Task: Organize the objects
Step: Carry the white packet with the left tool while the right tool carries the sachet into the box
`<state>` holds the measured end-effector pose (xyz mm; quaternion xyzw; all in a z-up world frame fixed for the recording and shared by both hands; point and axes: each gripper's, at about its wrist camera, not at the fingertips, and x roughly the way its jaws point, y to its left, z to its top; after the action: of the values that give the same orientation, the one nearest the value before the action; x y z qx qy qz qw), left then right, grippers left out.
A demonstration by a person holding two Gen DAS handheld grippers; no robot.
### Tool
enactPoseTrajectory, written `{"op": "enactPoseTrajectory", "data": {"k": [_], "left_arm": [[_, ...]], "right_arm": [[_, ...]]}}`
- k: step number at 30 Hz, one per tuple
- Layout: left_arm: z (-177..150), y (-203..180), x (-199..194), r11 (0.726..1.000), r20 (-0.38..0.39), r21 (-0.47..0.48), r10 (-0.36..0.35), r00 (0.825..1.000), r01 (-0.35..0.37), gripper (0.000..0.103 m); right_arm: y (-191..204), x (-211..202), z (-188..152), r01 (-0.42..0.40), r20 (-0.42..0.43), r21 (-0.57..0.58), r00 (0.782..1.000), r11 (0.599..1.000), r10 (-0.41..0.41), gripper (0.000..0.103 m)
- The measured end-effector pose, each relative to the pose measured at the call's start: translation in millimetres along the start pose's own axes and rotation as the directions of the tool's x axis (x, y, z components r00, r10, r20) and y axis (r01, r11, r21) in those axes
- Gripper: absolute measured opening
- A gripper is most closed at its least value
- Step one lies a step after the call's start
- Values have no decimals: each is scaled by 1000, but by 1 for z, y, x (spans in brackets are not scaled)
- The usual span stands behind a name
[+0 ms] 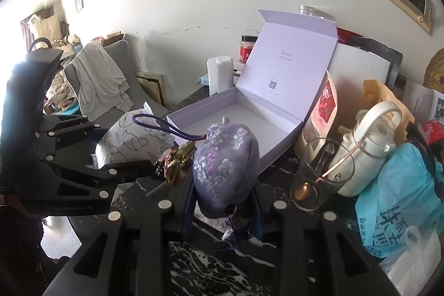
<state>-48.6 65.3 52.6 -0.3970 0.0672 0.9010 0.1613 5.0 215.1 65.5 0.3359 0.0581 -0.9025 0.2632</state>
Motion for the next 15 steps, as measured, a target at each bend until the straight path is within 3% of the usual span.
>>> {"op": "enactPoseTrajectory", "data": {"k": [15], "left_arm": [[44, 30, 58, 1000, -31, 23, 16, 999, -15, 54]], "right_arm": [[-13, 61, 36, -11, -38, 8, 999, 1000, 11, 33]]}}
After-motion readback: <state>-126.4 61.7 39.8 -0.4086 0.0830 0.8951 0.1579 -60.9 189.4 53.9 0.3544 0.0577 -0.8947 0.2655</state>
